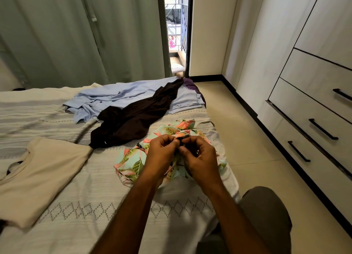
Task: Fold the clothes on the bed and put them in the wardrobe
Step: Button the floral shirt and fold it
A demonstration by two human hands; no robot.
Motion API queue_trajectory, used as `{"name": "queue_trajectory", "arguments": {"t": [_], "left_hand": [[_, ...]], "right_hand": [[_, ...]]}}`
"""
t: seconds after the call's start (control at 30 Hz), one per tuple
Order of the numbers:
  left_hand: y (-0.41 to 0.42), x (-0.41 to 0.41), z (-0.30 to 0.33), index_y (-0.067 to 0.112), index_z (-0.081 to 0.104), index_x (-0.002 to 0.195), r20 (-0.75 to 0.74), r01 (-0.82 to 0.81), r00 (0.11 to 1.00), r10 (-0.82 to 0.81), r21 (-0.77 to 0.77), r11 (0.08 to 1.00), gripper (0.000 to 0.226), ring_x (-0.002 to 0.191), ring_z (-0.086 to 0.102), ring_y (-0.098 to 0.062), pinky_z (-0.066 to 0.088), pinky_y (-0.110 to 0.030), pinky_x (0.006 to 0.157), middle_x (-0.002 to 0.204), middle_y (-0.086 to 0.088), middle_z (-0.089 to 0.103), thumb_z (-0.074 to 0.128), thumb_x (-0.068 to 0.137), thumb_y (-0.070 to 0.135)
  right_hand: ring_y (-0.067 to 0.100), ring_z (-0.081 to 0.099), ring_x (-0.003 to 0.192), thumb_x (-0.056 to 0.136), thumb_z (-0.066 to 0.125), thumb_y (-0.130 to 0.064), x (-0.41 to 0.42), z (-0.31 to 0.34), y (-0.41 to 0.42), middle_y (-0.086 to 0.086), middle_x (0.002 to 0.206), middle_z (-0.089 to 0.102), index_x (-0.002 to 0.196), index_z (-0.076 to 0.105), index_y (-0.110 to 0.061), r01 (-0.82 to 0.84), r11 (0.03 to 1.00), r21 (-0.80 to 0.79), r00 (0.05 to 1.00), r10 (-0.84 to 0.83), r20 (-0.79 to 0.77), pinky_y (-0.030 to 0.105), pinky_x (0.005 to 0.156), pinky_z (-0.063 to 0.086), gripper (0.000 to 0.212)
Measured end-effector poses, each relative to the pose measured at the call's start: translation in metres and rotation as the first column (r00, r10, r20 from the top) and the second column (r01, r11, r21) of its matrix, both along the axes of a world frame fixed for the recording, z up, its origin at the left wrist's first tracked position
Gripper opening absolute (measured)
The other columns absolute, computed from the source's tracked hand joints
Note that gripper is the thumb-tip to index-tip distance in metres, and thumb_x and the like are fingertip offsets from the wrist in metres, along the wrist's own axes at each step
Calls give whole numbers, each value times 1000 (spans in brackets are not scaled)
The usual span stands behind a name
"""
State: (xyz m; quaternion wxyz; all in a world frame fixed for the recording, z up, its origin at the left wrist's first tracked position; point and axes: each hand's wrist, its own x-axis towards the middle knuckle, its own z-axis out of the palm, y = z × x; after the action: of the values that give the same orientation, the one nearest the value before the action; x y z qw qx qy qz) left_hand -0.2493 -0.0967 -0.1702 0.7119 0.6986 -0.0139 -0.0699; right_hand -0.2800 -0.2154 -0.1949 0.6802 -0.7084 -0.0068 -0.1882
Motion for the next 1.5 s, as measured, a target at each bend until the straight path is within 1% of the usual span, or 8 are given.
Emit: {"name": "queue_trajectory", "arguments": {"t": [0.4, 0.57, 0.7, 0.87, 1.07, 1.17, 1.37, 1.5], "left_hand": [[-12, -3, -14, 9, 63, 85, 75, -32, 997, 20, 155, 987, 24, 55, 48, -10, 41, -27, 53, 64, 1, 54, 59, 102, 26], [-22, -2, -15, 21, 69, 107, 56, 8, 998, -6, -32, 999, 16, 103, 70, -29, 59, -50, 88, 106, -7, 73, 54, 104, 25], [-25, 13, 5, 14, 71, 108, 81, -21, 996, 36, -182, 983, 26, 95, 74, -24, 62, -37, 73, 103, -6, 76, 47, 105, 6], [-16, 37, 11, 17, 72, 107, 272, 59, 960, -60, 11, 998, 23, 94, 73, -20, 60, -29, 80, 95, -5, 76, 63, 95, -1], [-17, 41, 2, 7, 74, 96, 214, 150, 962, -171, 109, 983, 9, 79, 73, -13, 55, -26, 70, 83, -4, 76, 74, 90, 14], [-14, 40, -7, 12, 76, 98, 196, 272, 931, -307, 185, 944, 10, 90, 75, -20, 60, -35, 81, 93, -4, 78, 75, 90, 18], [11, 69, 12, 20, 68, 67, 264, 251, 904, -337, 311, 917, 22, 57, 54, -3, 42, -22, 55, 60, 10, 60, 85, 79, 13], [38, 100, 53, 5, 71, 84, 110, 373, 916, -386, 117, 920, 27, 66, 64, -16, 52, -29, 66, 76, -8, 68, 85, 77, 27]], "right_hand": [[27, 72, 95, 94, 61, 6, 4, -5, -16, 15, 98, 74, 97, 68, -4, -65, 952, 300, 988, 103, -115, 36, 80, 60, 12], [16, 72, 82, 86, 79, -17, 16, -10, -6, 0, 87, 74, 92, 71, -16, 275, 957, 97, 961, -273, -35, 37, 75, 61, 10], [12, 68, 106, 87, 74, -29, 21, -12, -8, -5, 116, 70, 121, 70, -21, 213, 977, -2, 976, -212, 55, 34, 86, 59, 35], [5, 71, 91, 90, 75, -13, 32, 3, -19, -7, 97, 75, 107, 76, -15, 296, 954, -55, 955, -295, 35, 32, 83, 61, 17], [6, 71, 80, 100, 59, -13, 49, 37, -35, -3, 89, 75, 100, 74, -13, 166, 984, 60, 981, -159, -111, 23, 72, 59, 15], [8, 72, 81, 96, 66, -16, 56, 43, -47, -5, 87, 76, 96, 77, -18, 144, 981, -130, 984, -156, -82, 29, 76, 61, 11], [0, 69, 75, 81, 83, -27, 77, 79, -87, -7, 86, 75, 96, 80, -20, 129, 844, -521, 980, -187, -61, 19, 72, 57, 17], [2, 66, 70, 73, 89, -33, 92, 107, -112, -6, 78, 73, 84, 79, -20, 139, 786, -602, 979, -202, -39, 16, 60, 48, 20]]}}
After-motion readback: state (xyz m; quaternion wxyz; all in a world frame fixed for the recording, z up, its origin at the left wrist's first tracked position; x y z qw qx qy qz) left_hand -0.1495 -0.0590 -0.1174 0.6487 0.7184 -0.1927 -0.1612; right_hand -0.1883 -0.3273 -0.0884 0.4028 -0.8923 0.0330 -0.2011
